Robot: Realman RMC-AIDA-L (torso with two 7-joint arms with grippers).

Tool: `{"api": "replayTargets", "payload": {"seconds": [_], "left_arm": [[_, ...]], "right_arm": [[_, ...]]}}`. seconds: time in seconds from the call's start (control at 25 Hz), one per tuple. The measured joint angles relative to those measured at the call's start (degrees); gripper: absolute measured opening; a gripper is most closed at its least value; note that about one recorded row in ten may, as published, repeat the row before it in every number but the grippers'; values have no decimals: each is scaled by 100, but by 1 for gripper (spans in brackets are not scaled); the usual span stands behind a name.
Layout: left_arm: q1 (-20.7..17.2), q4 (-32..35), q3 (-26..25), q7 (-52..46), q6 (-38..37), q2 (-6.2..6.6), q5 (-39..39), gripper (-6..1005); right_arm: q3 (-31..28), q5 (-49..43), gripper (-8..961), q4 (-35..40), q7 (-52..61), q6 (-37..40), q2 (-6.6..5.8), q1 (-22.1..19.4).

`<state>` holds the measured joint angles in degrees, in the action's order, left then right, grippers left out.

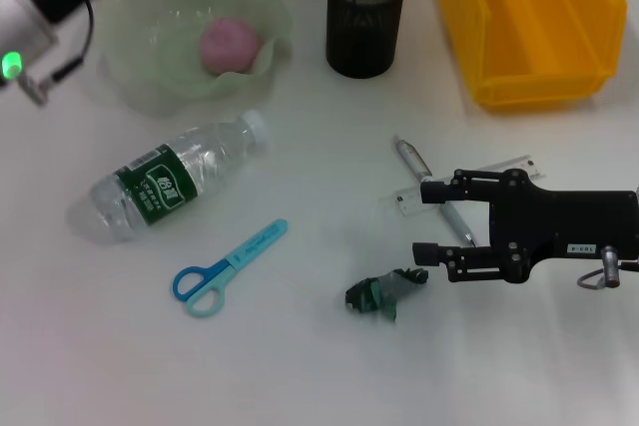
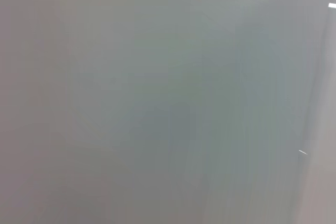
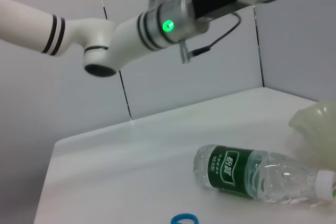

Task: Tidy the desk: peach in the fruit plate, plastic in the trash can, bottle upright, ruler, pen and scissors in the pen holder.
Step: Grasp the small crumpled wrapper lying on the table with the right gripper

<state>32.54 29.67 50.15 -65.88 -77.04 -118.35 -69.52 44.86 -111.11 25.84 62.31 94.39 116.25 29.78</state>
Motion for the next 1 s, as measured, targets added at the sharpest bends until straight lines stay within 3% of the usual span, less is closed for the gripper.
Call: {"api": "replayTargets", "payload": {"seconds": [0.08,0.28,0.52,0.68,0.84,1.0], "left_arm": [[-199,-123,334,559,-654,49,-20,834],[-445,-146,905,803,-1065,173,-330,834],[-840,-214,1006,1008,-1297,161,-1045,834],[-1030,-552,1037,1212,-1452,182,-1144,833],[-1069,-702,1018,1253,-1466,195,-1157,833],[-1082,-731,1059,1259,-1403,188,-1216,833]], "right_arm": [[-38,10,759,24,-18,0,11,-17],[-218,33,759,50,-22,53,22,-36],[-1052,111,758,160,78,618,-49,-88],[-1601,114,759,931,1260,1100,-149,-47],[-1599,102,760,1593,2316,1158,-213,109],[-1457,-178,759,2173,3518,1173,-321,517]]}}
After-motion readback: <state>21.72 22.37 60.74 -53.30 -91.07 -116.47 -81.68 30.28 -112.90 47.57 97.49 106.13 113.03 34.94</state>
